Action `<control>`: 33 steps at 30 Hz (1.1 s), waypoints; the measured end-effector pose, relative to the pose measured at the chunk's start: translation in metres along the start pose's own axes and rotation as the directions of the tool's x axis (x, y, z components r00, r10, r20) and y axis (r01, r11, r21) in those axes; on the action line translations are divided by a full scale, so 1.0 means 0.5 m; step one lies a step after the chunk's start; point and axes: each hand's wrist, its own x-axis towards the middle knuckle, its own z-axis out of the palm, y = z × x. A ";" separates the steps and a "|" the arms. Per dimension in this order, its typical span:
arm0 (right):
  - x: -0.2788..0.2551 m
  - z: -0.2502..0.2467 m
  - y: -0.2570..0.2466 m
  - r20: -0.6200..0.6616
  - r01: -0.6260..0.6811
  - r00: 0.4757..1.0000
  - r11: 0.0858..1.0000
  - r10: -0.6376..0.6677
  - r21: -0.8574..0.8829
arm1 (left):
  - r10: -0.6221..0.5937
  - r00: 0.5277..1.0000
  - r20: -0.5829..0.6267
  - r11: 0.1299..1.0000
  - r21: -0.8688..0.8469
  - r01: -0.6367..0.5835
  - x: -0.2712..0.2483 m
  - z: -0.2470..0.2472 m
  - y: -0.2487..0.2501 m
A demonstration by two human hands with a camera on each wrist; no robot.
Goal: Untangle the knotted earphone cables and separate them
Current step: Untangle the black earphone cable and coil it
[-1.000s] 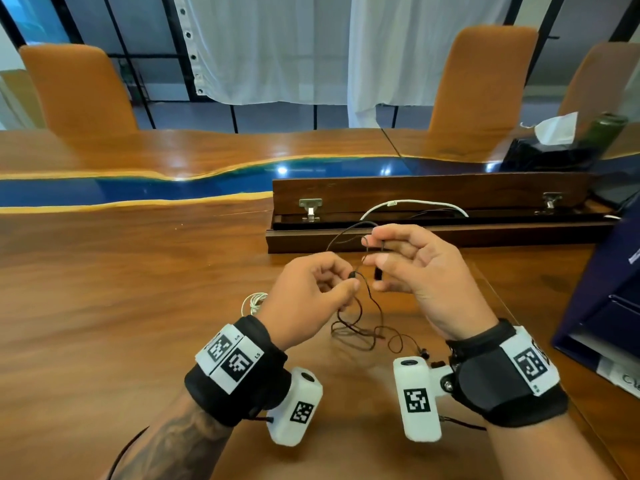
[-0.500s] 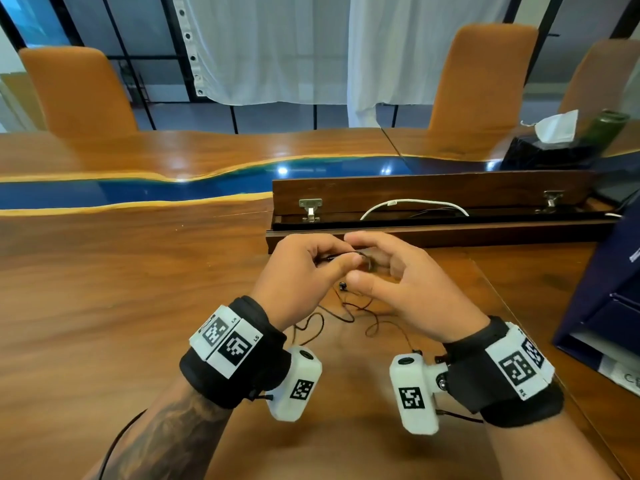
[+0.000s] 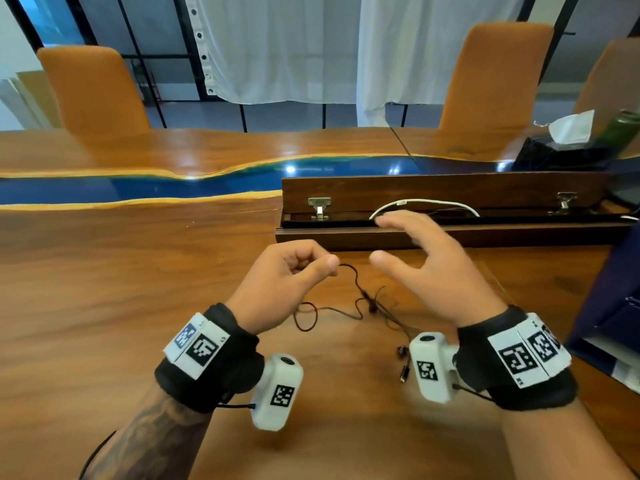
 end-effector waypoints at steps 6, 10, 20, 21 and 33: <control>0.003 0.022 -0.050 0.141 0.072 0.985 0.977 -0.101 0.201 | 0.068 0.996 -0.054 0.995 -0.064 -0.071 0.020 0.023 0.015; 0.020 -0.033 -0.023 -0.222 0.106 0.971 0.993 -0.091 0.055 | -0.030 0.999 -0.016 1.000 0.004 0.030 -0.002 -0.010 -0.019; 0.021 -0.041 0.036 -0.172 -0.148 0.979 0.959 0.107 -0.243 | 0.002 0.999 0.046 0.983 -0.184 0.007 -0.011 -0.093 0.010; 0.017 -0.034 0.024 -0.154 -0.110 0.985 0.971 0.078 -0.214 | 0.019 0.997 0.077 0.978 -0.208 -0.002 -0.005 -0.085 0.017; 0.005 -0.033 -0.072 -0.178 0.132 0.978 0.982 -0.107 0.135 | 0.005 1.000 0.006 0.995 -0.099 -0.004 0.003 -0.045 0.025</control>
